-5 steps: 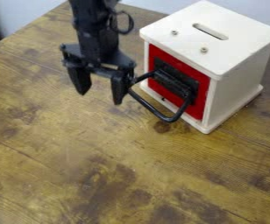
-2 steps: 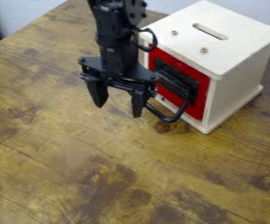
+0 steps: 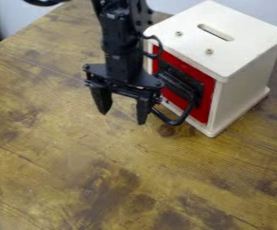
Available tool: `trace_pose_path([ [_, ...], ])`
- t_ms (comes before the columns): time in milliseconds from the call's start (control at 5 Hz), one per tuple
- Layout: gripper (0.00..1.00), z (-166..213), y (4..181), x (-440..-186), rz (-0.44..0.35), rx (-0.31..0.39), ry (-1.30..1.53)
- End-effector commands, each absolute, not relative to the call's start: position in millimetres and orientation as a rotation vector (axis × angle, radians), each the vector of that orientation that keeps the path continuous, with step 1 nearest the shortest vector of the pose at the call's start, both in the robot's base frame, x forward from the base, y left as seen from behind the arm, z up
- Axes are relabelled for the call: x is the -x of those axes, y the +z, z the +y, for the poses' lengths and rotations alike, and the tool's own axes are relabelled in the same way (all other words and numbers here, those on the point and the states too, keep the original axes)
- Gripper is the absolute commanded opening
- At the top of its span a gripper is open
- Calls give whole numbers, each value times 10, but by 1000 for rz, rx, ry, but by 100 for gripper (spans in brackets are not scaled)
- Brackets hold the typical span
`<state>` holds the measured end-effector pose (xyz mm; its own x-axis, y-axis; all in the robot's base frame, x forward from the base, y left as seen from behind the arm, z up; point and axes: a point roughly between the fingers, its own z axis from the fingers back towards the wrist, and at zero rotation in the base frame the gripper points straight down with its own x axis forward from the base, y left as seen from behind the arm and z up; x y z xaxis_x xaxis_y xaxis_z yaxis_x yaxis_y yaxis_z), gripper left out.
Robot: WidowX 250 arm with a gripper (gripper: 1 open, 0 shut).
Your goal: Close the drawer
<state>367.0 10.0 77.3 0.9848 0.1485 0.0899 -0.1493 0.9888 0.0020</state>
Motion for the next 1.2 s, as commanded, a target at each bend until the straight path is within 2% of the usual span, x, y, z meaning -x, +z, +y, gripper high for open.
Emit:
trace_pose_path([
  [0,100,244,1125,-3670,-175,-7,193],
  [400,100,254,1444,-3530,-171,-13,219],
  [600,100,233,1560,-3453,-203,-7,229],
  [1000,100,89,1468,-3335,-150,-18,296],
])
